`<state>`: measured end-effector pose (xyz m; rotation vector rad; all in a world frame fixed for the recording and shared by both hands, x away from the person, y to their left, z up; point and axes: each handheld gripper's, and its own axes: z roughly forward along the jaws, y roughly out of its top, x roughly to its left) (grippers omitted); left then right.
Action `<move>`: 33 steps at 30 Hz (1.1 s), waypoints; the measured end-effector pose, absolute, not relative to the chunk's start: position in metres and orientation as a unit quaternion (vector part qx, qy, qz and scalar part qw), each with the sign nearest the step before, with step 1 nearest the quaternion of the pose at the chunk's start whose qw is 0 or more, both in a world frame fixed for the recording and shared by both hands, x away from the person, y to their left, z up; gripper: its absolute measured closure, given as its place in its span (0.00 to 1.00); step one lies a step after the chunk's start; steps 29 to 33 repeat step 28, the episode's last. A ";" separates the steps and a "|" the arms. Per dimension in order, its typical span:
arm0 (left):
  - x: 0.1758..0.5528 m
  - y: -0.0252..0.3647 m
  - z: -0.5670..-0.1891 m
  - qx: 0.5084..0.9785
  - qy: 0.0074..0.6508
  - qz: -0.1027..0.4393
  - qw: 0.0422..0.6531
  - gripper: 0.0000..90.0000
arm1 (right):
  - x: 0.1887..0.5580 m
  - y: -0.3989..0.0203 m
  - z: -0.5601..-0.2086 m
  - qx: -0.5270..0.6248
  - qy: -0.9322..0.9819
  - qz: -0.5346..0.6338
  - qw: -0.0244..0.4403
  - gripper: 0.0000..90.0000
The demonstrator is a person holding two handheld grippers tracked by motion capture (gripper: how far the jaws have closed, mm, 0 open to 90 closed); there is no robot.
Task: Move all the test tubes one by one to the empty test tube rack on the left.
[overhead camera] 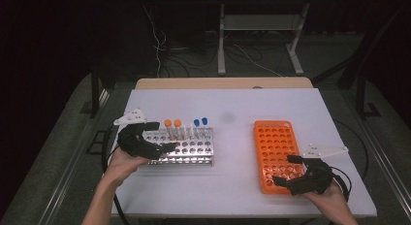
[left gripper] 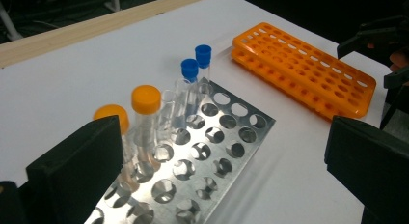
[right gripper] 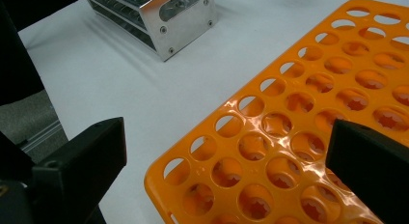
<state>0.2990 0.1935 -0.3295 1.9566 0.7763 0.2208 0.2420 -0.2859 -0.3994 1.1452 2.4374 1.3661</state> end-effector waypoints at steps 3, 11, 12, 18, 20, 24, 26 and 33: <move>0.290 0.193 -0.337 0.797 0.320 0.094 0.503 0.00 | 0.240 -0.286 -0.400 0.379 0.804 0.454 0.062 0.00; 0.272 0.186 -0.360 0.796 0.314 0.087 0.511 0.00 | 0.237 -0.288 -0.403 0.381 0.800 0.459 0.066 0.00; 0.270 0.185 -0.364 0.794 0.314 0.087 0.513 0.00 | 0.237 -0.289 -0.403 0.381 0.799 0.460 0.067 0.00; 0.257 0.183 -0.380 0.790 0.310 0.085 0.522 0.00 | 0.235 -0.293 -0.400 0.384 0.792 0.469 0.071 0.00; 0.254 0.182 -0.385 0.791 0.308 0.082 0.522 0.00 | 0.235 -0.295 -0.400 0.386 0.789 0.472 0.074 0.00; 0.250 0.179 -0.396 0.796 0.309 0.080 0.515 0.00 | 0.233 -0.297 -0.401 0.390 0.787 0.472 0.075 0.00; 0.249 0.178 -0.399 0.799 0.306 0.078 0.512 0.00 | 0.233 -0.297 -0.401 0.390 0.787 0.473 0.075 0.00; 0.248 0.177 -0.400 0.798 0.305 0.082 0.513 0.00 | 0.233 -0.297 -0.401 0.389 0.787 0.474 0.076 0.00</move>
